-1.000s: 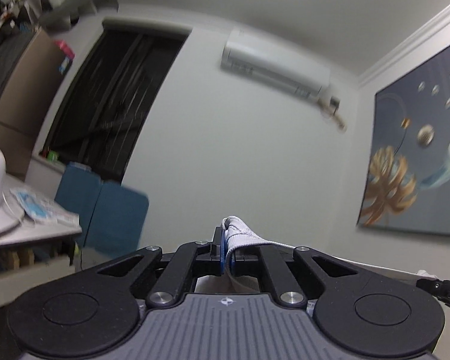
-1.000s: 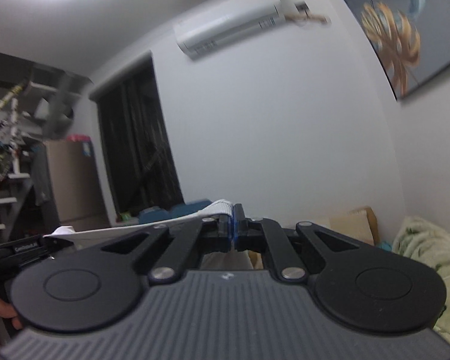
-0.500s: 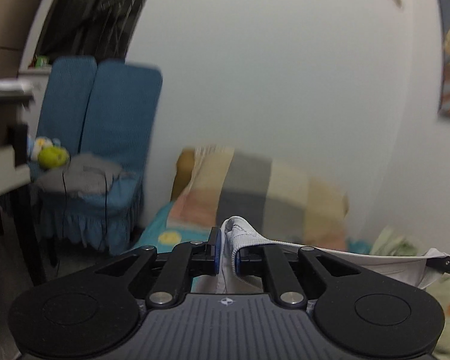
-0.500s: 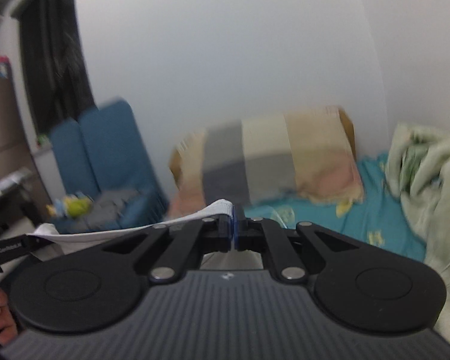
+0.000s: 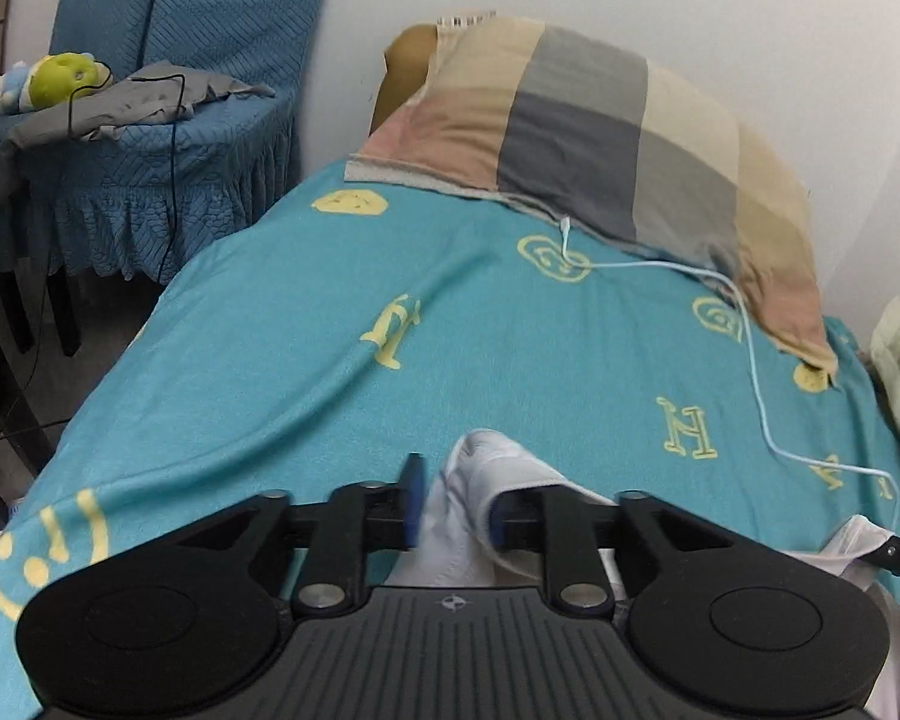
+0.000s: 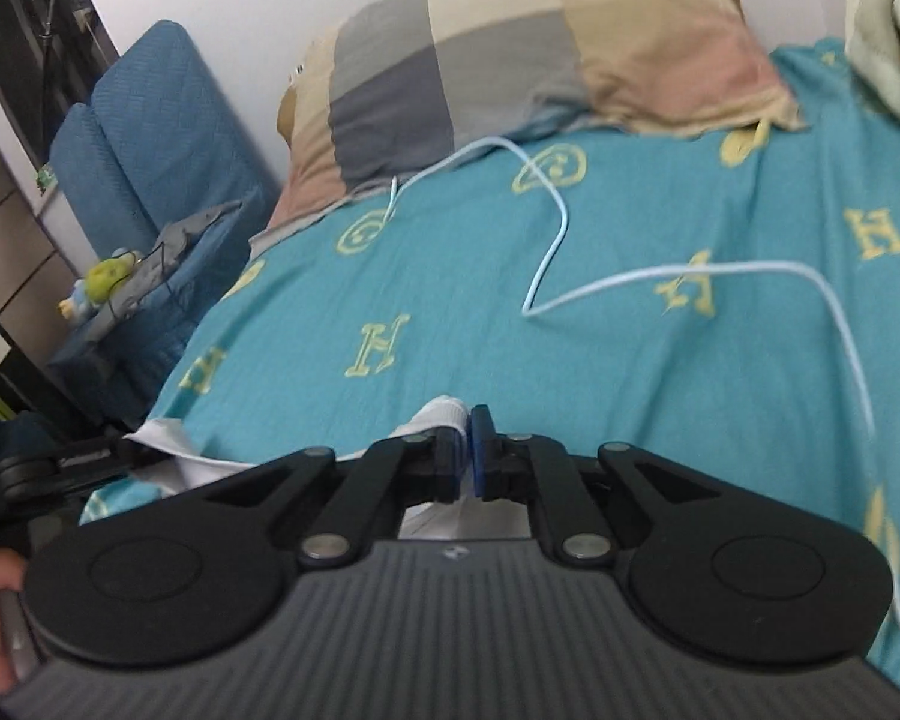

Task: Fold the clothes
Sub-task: 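Lower the T-shirt flat onto the bed and open both grippers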

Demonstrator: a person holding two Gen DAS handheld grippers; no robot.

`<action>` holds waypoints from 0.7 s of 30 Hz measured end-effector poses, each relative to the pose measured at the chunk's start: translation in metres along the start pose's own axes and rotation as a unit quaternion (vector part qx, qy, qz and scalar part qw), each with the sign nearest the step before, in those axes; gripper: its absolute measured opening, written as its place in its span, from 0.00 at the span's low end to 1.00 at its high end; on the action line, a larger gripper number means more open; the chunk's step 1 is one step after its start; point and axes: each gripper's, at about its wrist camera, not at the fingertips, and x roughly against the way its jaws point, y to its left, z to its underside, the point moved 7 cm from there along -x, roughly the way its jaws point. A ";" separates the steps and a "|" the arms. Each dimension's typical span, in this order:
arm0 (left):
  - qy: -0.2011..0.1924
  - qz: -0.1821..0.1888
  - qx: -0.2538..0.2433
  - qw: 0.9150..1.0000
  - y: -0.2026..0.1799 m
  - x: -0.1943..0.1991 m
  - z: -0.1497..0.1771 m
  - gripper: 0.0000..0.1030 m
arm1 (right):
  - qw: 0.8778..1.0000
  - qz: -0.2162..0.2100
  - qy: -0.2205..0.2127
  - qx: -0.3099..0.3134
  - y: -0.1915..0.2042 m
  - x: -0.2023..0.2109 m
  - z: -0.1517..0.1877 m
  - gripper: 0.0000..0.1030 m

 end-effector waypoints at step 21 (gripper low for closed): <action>-0.003 0.118 -0.075 0.990 0.027 0.188 0.024 0.99 | 0.996 -0.011 -0.048 -0.076 0.033 0.103 -0.018 0.81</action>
